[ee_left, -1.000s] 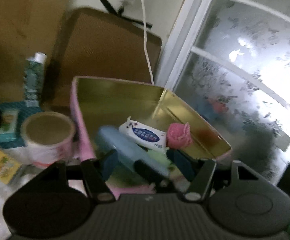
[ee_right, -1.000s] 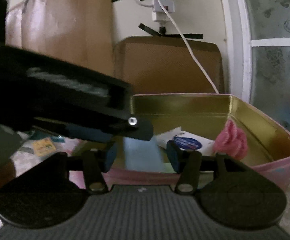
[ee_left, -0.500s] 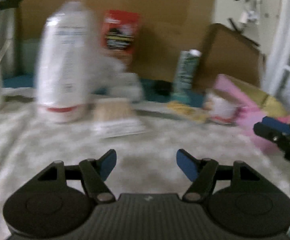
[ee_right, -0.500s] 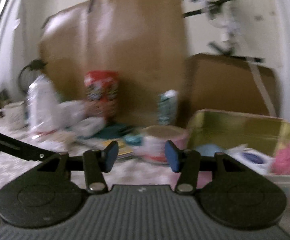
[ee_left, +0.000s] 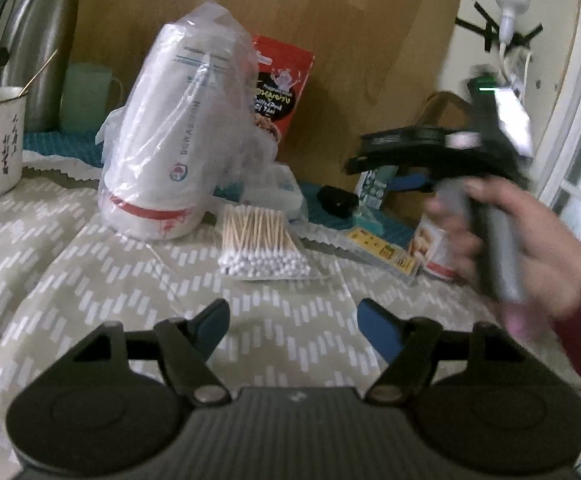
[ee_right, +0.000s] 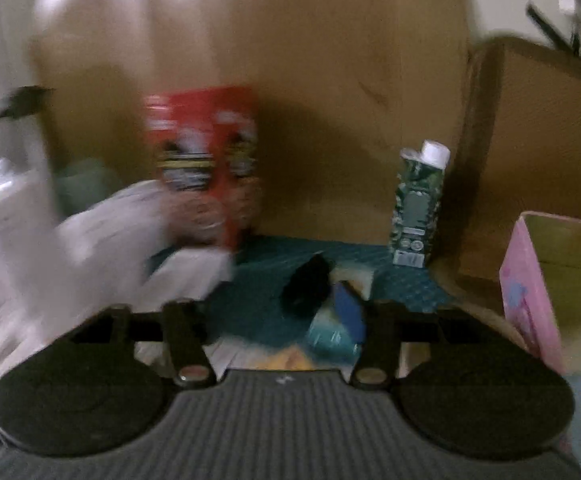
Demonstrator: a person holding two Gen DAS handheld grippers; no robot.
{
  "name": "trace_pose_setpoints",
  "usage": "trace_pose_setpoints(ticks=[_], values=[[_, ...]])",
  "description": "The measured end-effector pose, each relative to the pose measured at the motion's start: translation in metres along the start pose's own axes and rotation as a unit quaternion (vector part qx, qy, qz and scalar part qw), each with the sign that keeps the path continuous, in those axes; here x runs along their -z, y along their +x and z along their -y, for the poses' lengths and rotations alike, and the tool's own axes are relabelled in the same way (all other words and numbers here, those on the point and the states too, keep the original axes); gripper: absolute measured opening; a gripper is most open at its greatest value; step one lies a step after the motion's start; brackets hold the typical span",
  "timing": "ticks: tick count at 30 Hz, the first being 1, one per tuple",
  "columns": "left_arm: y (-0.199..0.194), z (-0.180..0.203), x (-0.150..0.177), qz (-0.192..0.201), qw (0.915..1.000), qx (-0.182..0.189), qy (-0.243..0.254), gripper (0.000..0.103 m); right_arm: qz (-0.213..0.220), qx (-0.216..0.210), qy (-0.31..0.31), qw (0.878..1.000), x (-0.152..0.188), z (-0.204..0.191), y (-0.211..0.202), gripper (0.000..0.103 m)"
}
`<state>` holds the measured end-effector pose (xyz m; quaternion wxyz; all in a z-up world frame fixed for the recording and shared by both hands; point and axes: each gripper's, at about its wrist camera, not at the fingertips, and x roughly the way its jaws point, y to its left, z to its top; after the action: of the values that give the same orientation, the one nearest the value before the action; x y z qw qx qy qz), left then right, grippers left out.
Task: Organize soft objects
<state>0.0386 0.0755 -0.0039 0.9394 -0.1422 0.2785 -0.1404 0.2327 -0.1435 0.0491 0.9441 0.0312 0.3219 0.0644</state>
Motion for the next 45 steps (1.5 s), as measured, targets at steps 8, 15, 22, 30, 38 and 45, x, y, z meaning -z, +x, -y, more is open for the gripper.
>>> trace_pose_setpoints(ticks=[8, 15, 22, 30, 38, 45], values=[[-0.004, -0.012, -0.001, 0.015, 0.9987, 0.037, -0.032, 0.075, -0.147, 0.076, 0.044, 0.985, -0.024, 0.016, 0.099, 0.082], [-0.007, -0.015, -0.002, 0.026, 0.9976, 0.046, -0.045, 0.075, -0.153, 0.067, 0.021, 0.986, -0.007, 0.013, 0.089, 0.058], [-0.01, -0.021, -0.002, 0.036, 0.9967, 0.04, -0.061, 0.083, -0.139, 0.032, -0.015, 0.99, 0.025, -0.001, 0.046, 0.057], [-0.012, -0.029, -0.002, 0.037, 0.9949, 0.03, -0.089, 0.083, -0.119, -0.017, -0.049, 0.992, 0.062, -0.022, -0.01, 0.057], [-0.011, -0.032, -0.003, 0.032, 0.9942, 0.024, -0.099, 0.085, -0.113, -0.054, -0.077, 0.989, 0.08, -0.024, -0.051, 0.061], [-0.009, -0.033, -0.004, 0.03, 0.9944, 0.03, -0.096, 0.085, -0.043, -0.078, -0.049, 0.995, 0.035, -0.044, -0.056, 0.069]])
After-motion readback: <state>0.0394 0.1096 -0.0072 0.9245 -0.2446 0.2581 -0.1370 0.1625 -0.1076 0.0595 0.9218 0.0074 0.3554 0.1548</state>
